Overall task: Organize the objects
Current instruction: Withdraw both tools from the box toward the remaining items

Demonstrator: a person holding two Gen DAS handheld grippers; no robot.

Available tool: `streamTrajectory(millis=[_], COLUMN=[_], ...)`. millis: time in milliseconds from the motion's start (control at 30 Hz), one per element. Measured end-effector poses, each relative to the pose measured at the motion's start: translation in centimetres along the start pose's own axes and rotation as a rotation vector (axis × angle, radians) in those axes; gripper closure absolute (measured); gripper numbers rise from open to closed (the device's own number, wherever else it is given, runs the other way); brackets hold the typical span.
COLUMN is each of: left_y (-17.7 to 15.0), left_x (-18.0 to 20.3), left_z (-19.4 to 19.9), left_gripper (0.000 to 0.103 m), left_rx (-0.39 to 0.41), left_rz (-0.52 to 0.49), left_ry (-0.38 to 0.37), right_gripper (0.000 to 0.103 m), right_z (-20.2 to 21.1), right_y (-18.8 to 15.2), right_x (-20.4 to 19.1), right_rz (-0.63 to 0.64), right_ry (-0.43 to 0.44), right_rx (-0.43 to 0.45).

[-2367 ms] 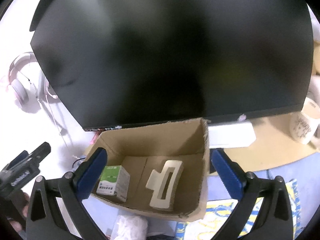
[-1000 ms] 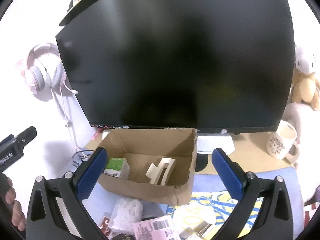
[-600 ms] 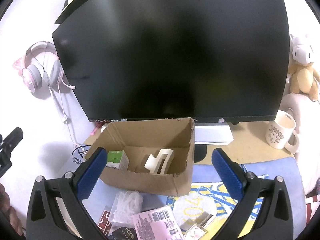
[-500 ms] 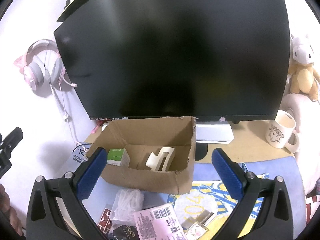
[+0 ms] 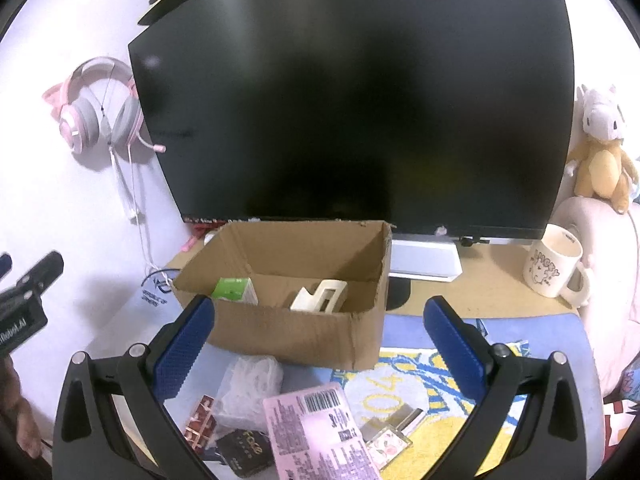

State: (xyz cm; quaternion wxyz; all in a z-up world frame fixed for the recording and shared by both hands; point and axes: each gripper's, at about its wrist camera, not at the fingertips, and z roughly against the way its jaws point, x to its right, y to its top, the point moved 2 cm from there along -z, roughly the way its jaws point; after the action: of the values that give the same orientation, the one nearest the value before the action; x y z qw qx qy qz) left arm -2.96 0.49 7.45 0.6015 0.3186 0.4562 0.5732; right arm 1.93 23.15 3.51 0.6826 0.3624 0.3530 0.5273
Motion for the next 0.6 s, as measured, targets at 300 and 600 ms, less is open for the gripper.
streamTrajectory(millis=[300,600], left_y=[-1.7,-3.5], left_x=[1.1,1.7], left_z=[0.1,-0.2], left_gripper=[0.0,0.0], left_rx=[-0.005,-0.003], left_rz=[-0.047,-0.024], left_ry=[0.036,0.021], right_gripper=[0.0,0.0], right_z=[-1.5,-3.1], right_y=[-4.3,-7.0], right_x=[0.2,0.9], right_rz=[0.077,0.069], right_ry=[-0.046,-0.027], right_rx=[-0.032,-0.121])
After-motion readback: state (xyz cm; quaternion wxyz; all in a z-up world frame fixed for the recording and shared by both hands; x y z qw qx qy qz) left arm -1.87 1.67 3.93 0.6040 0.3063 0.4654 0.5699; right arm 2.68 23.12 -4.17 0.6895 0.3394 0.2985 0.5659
